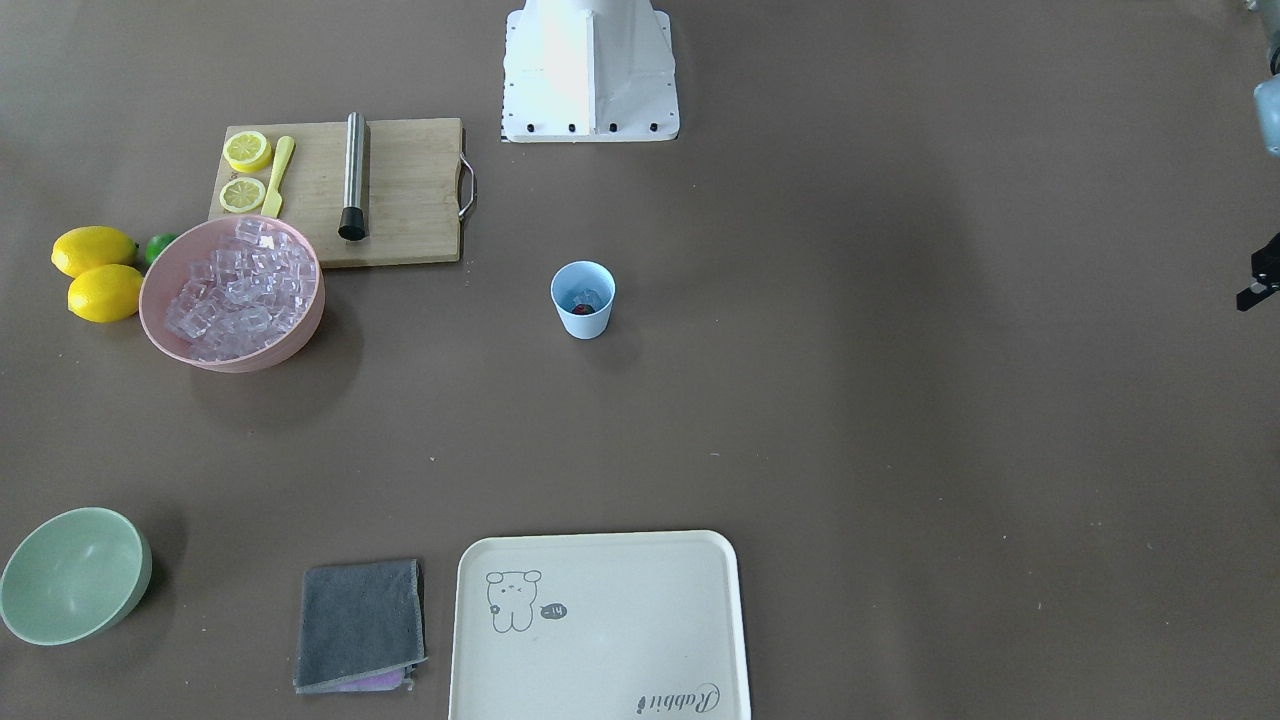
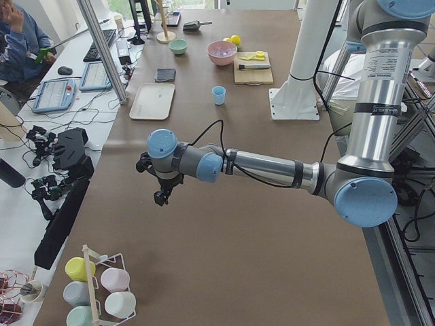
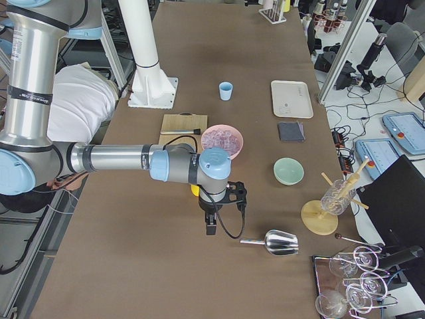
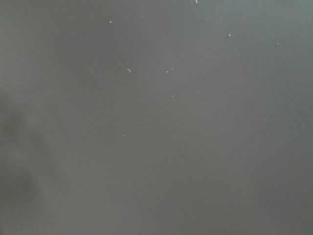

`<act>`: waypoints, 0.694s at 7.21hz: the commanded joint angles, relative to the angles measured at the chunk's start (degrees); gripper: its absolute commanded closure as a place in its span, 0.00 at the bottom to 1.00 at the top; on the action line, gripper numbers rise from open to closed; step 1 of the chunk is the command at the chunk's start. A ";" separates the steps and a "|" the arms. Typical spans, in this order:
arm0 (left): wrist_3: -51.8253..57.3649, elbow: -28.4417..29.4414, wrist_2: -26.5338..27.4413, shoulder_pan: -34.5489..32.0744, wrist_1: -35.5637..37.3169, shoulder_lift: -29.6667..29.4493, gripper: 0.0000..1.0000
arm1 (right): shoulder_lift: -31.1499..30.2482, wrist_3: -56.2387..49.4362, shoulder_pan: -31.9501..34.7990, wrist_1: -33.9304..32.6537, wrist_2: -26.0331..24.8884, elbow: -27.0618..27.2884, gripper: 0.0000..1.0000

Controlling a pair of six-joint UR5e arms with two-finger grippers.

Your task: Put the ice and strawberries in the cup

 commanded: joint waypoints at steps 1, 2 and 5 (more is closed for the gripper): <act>7.72 1.98 1.21 -3.73 3.79 3.66 0.02 | 0.00 0.00 0.03 0.00 -0.09 0.09 0.00; 7.72 1.99 1.31 -6.09 4.40 4.27 0.02 | 0.00 0.00 0.03 0.00 -0.09 0.09 0.00; 7.20 2.87 1.31 -6.73 4.14 6.12 0.02 | 0.00 -0.09 0.03 0.00 -0.09 0.09 0.00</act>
